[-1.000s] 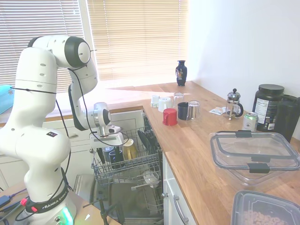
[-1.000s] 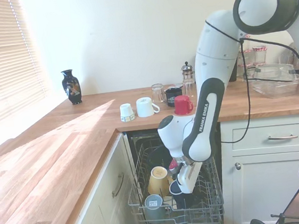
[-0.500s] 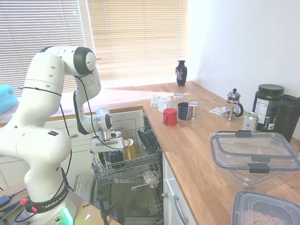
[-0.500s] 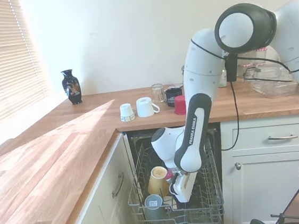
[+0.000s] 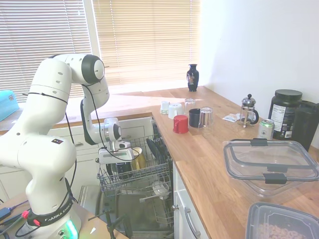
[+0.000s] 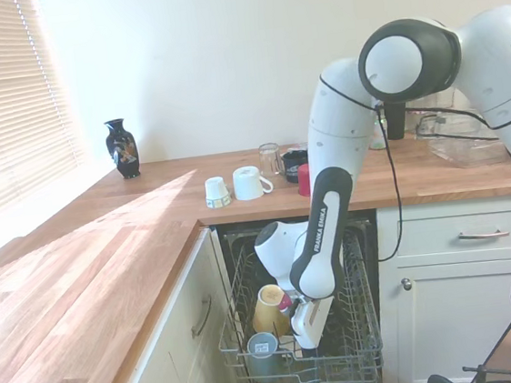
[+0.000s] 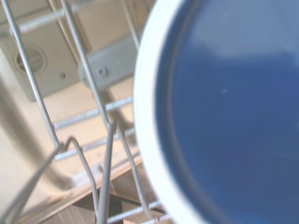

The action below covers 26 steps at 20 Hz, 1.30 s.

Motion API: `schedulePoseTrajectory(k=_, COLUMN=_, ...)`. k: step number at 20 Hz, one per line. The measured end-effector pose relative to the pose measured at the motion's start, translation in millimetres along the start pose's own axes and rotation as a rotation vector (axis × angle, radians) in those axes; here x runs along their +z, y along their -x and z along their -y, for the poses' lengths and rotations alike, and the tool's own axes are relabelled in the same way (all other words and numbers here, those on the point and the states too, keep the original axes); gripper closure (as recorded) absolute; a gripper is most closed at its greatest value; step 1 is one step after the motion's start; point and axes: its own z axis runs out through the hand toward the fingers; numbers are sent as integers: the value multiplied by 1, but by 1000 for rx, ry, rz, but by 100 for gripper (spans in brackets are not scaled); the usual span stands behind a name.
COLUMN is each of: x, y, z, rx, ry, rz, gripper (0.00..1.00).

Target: Move a mug from dishwasher to table

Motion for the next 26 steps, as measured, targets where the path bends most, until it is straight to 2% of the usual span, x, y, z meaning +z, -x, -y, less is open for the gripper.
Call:
schedulePoseTrajectory(k=12, x=-14, y=-17, z=2, rx=36, ry=9, rz=23, gripper=100)
schedulePoseTrajectory(k=26, x=-11, y=-18, z=7, rx=23, ry=26, rz=39, gripper=100)
